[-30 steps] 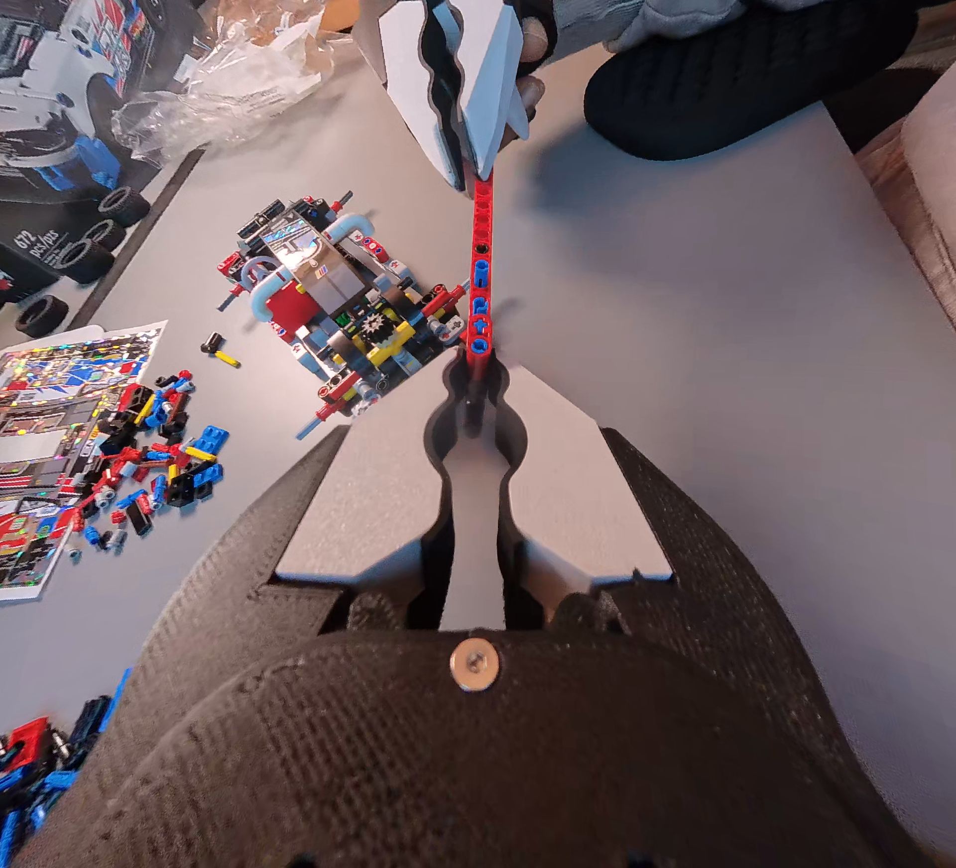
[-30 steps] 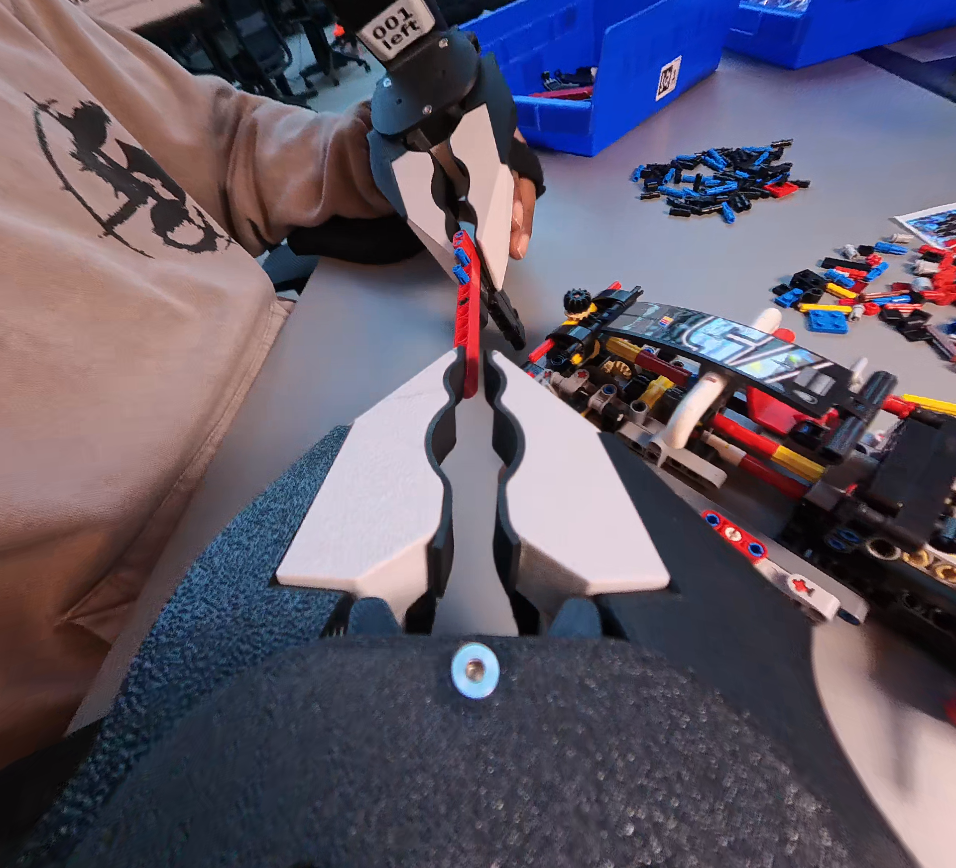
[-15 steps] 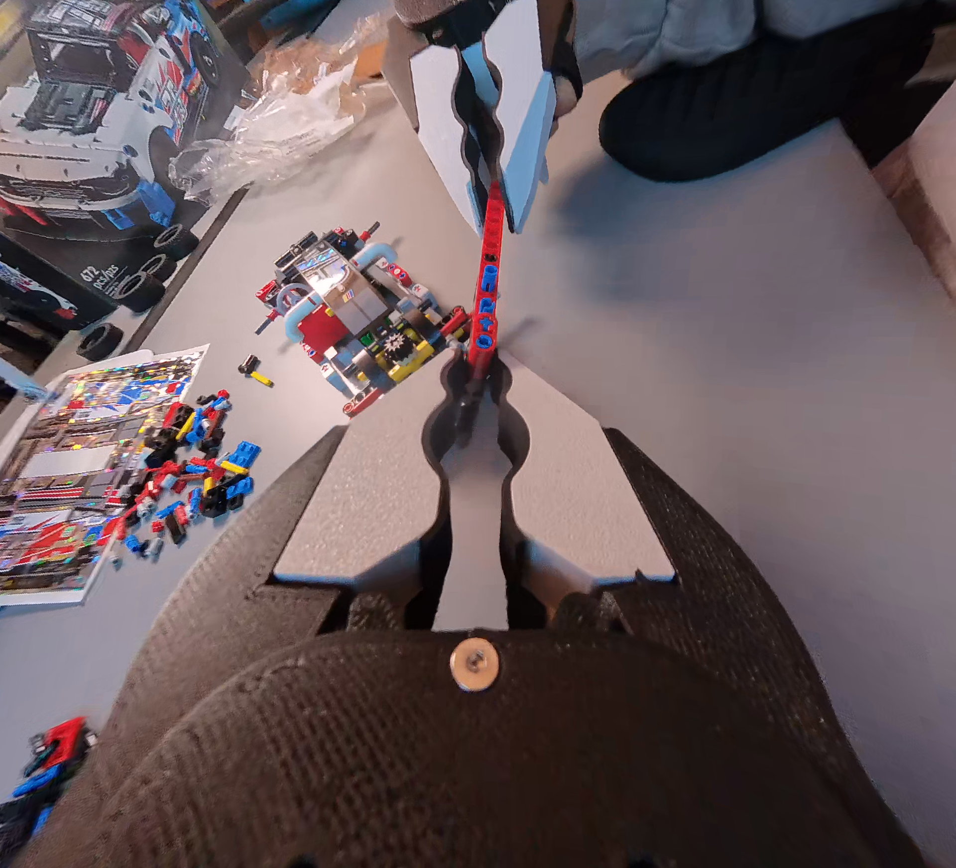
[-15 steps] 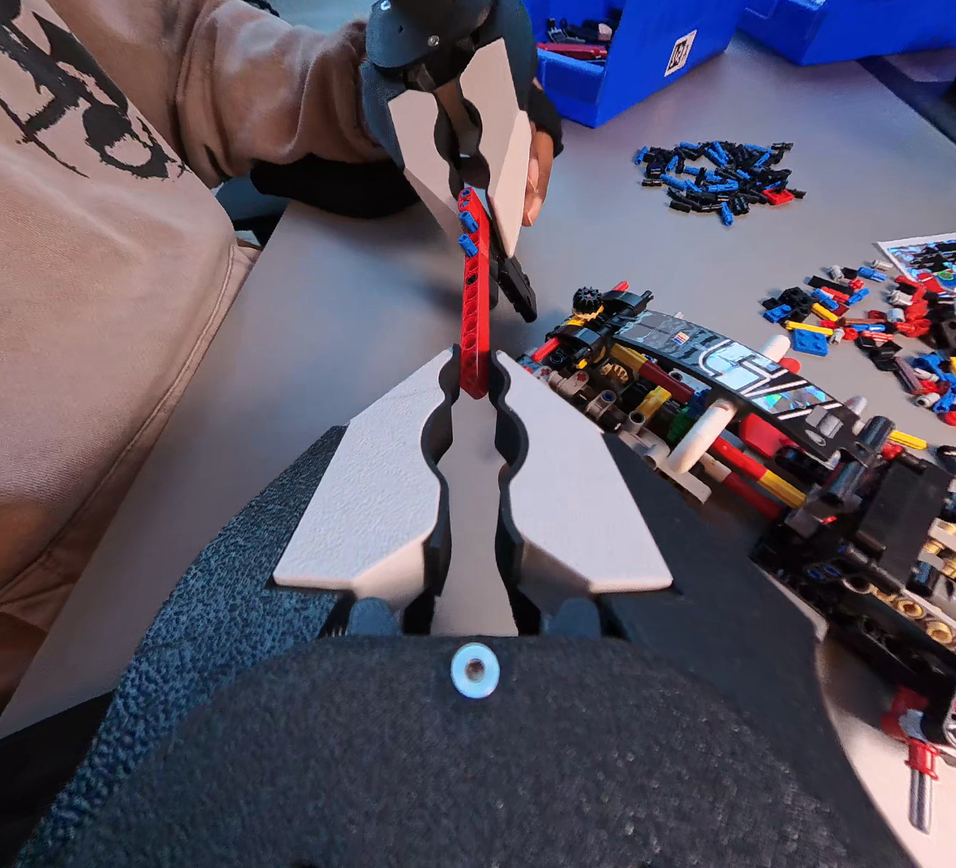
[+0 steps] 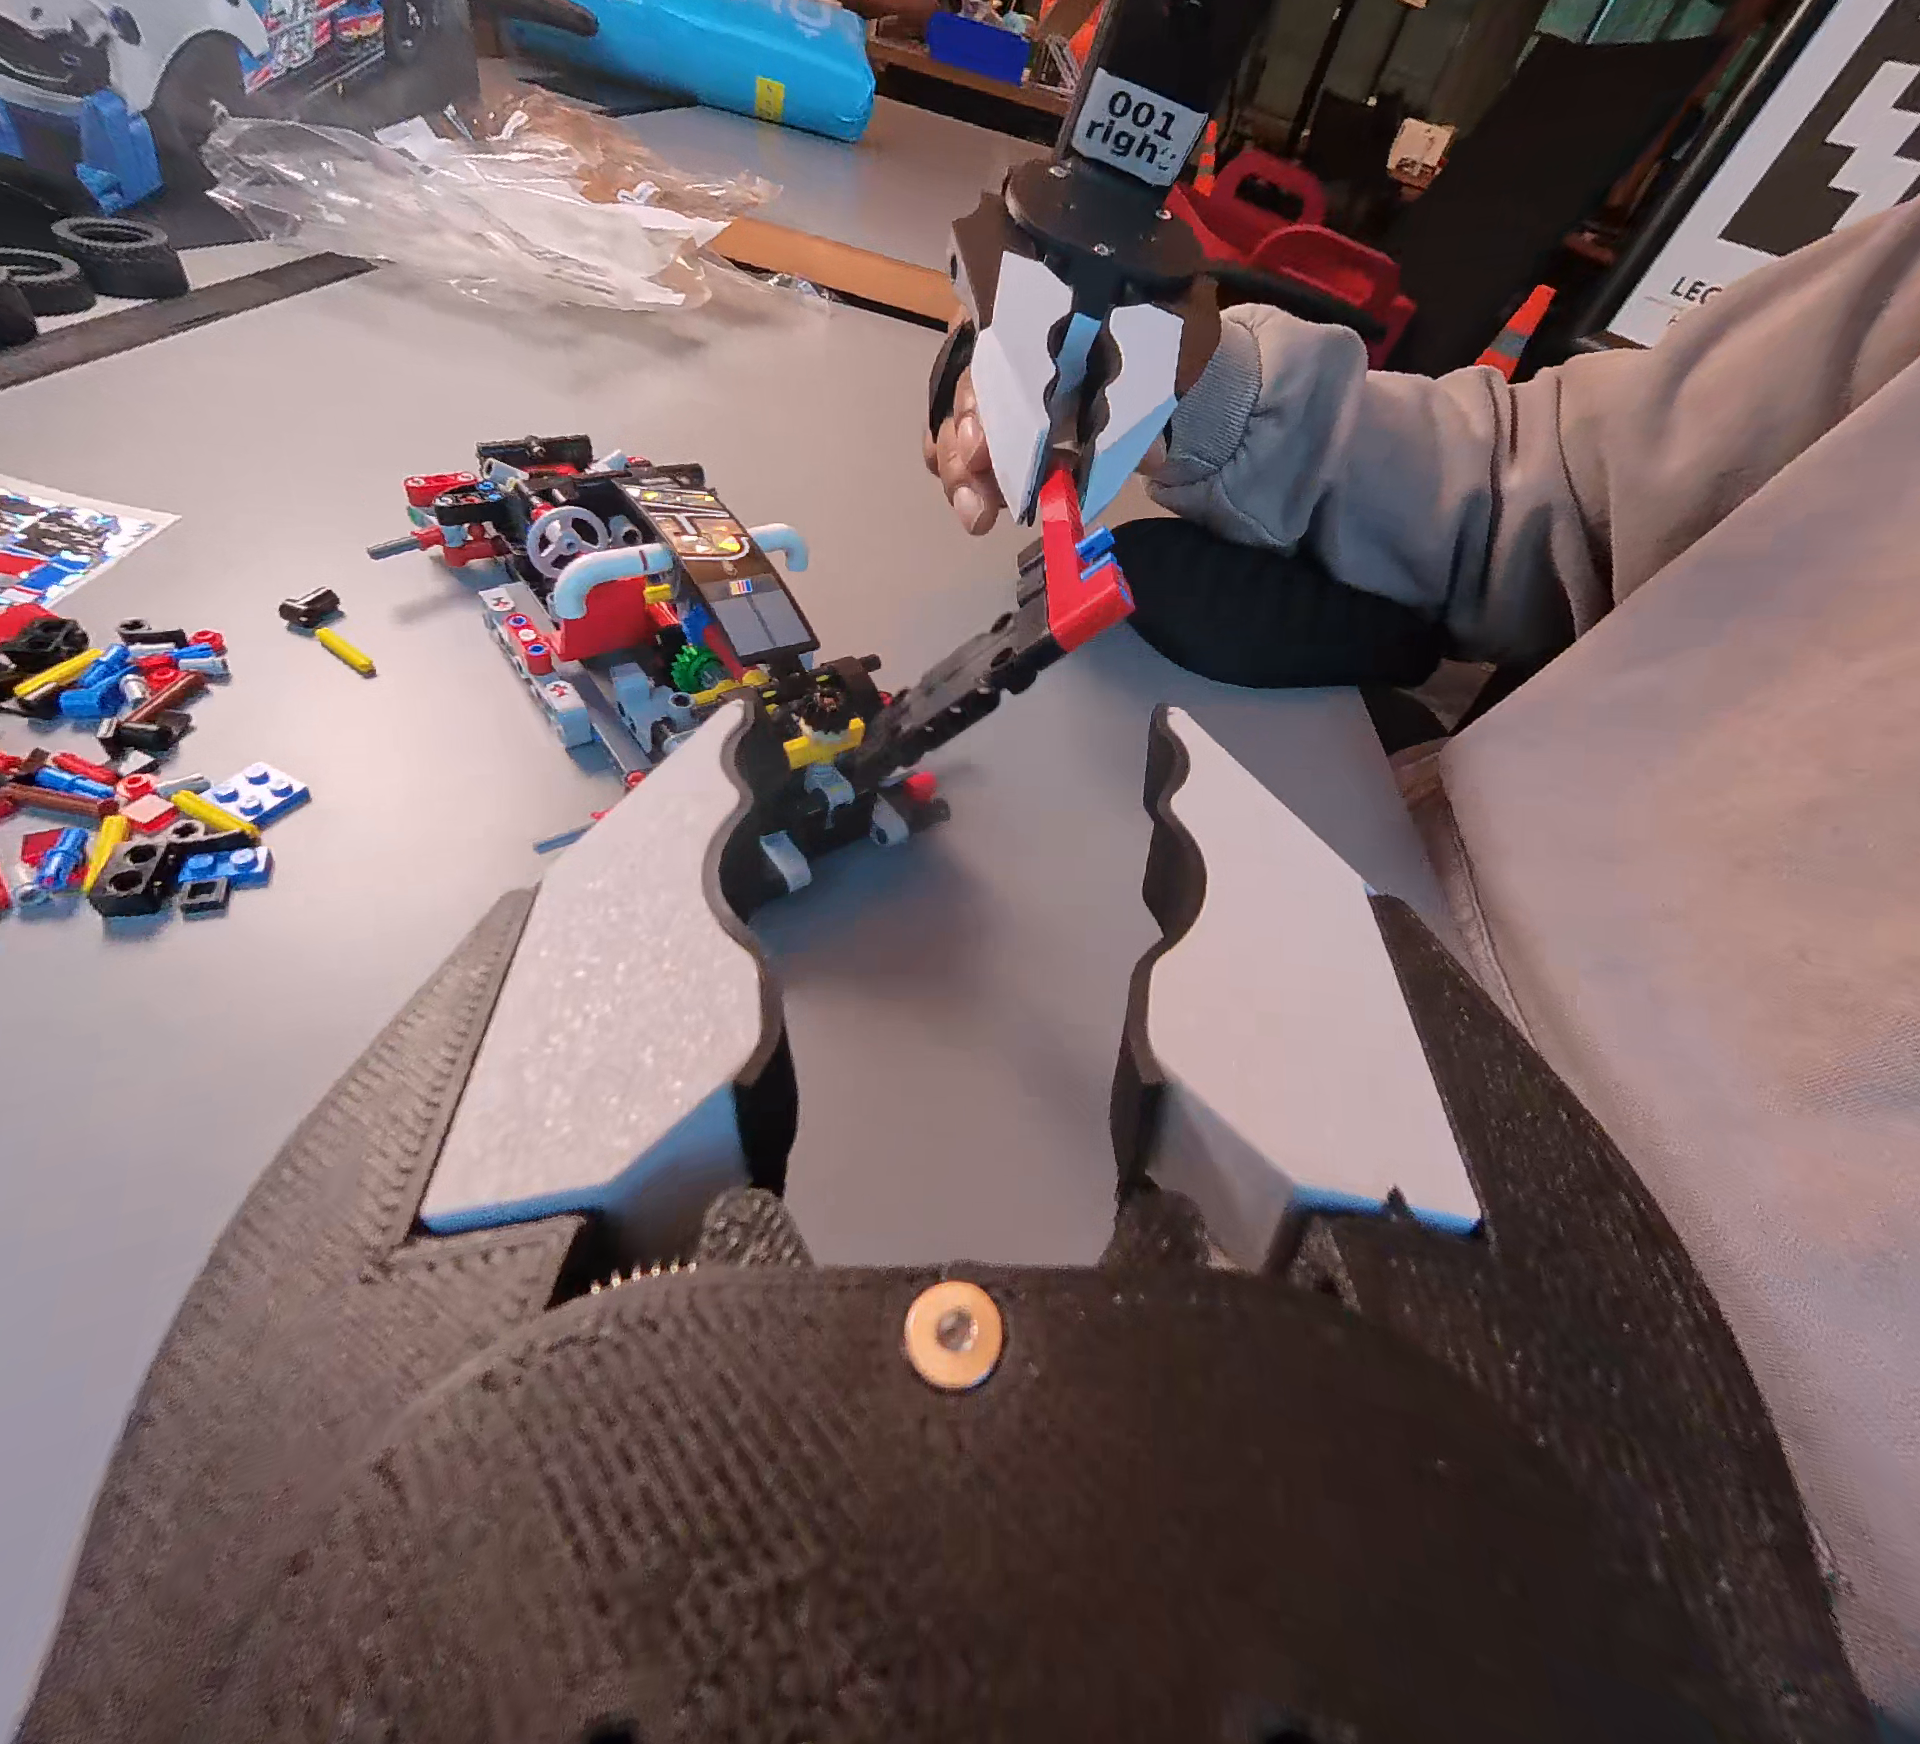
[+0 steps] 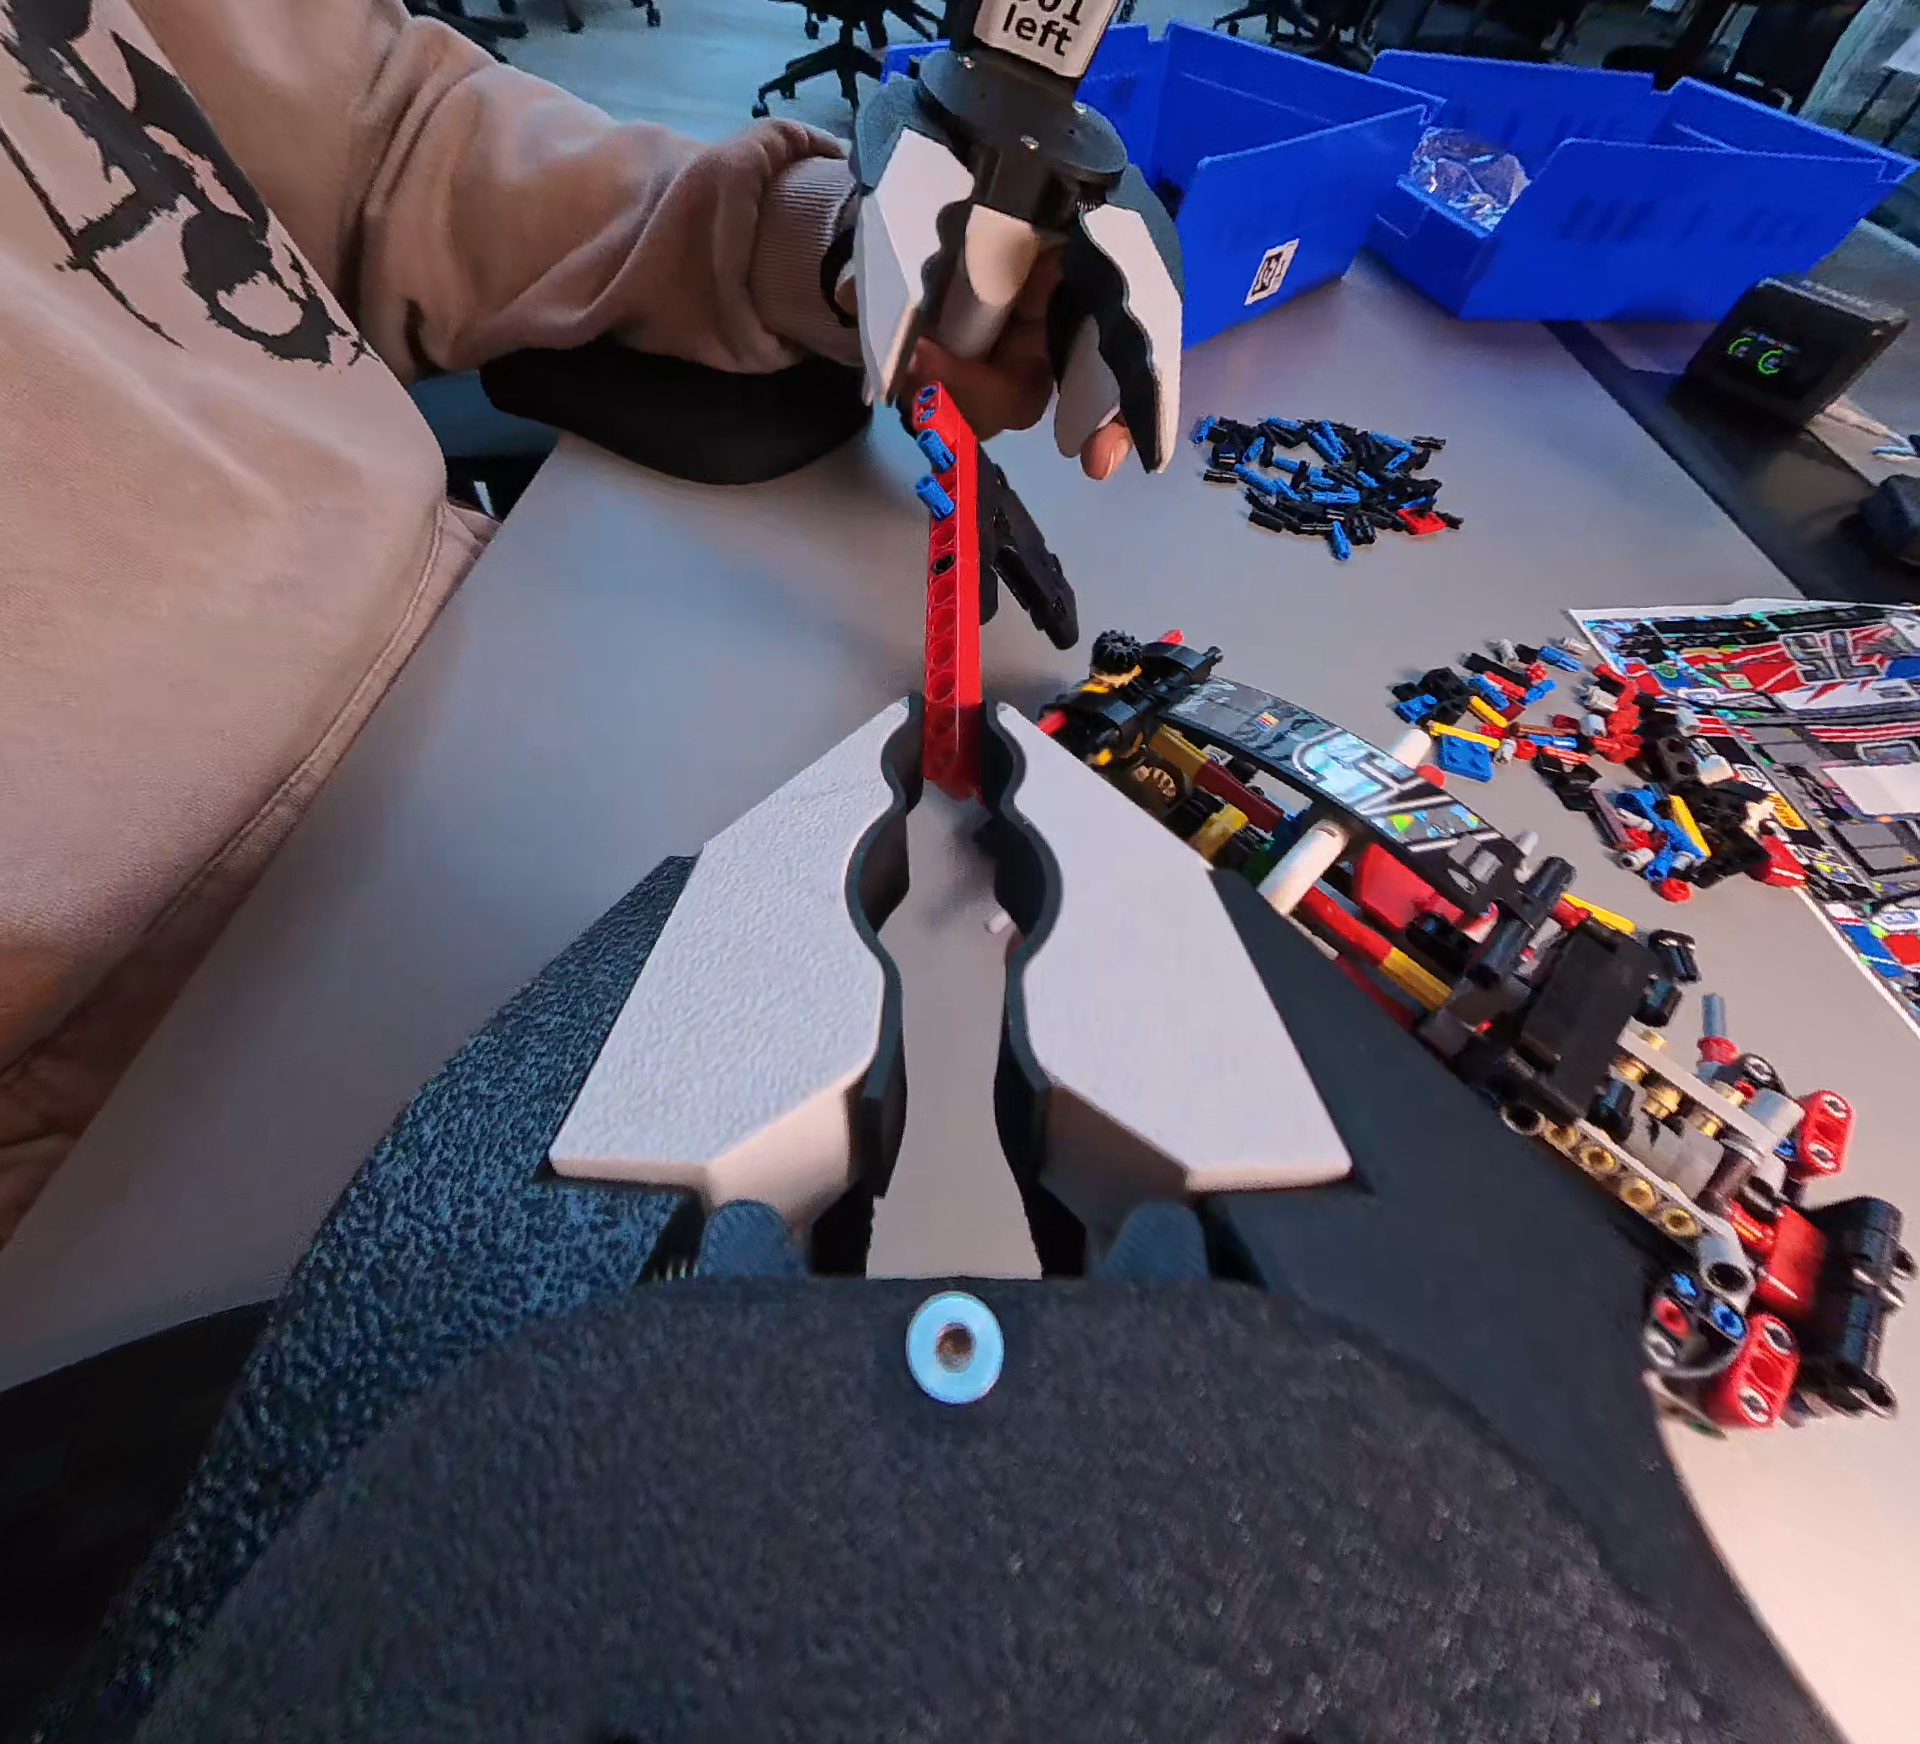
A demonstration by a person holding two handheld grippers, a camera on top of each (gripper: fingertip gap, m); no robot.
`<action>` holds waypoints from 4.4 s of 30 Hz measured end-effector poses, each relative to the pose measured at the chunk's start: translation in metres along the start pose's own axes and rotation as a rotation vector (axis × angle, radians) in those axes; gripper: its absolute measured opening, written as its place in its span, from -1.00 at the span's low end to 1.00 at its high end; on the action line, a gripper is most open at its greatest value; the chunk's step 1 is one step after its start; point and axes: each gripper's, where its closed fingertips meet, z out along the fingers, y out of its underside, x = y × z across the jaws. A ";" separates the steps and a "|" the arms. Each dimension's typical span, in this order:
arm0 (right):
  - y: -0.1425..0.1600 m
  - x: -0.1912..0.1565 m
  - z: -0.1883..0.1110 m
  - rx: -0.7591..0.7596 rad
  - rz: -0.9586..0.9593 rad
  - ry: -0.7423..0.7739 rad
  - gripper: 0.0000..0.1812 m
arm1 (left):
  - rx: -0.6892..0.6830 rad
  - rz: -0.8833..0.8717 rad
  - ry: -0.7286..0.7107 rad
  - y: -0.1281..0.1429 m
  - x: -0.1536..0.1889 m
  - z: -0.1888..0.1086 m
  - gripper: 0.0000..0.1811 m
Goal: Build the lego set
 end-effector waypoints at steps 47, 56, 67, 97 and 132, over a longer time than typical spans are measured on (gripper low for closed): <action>0.018 0.019 0.028 -0.240 -0.478 0.325 -0.92 | -0.103 -0.201 -0.004 0.022 -0.006 0.016 -0.12; 0.024 0.024 0.023 -0.222 -0.373 0.322 -0.89 | -0.179 -0.024 -0.082 0.031 -0.010 0.016 -0.12; 0.017 0.041 0.006 -0.131 -0.193 0.343 -0.86 | -0.254 0.108 -0.183 0.044 -0.023 0.016 -0.12; 0.087 0.130 -0.004 -0.871 -0.264 -0.022 -0.16 | -0.253 0.065 -0.161 0.049 -0.026 0.016 -0.12; 0.086 0.122 -0.012 -0.743 0.127 0.478 -0.47 | -0.225 0.078 -0.193 0.042 -0.035 0.006 -0.13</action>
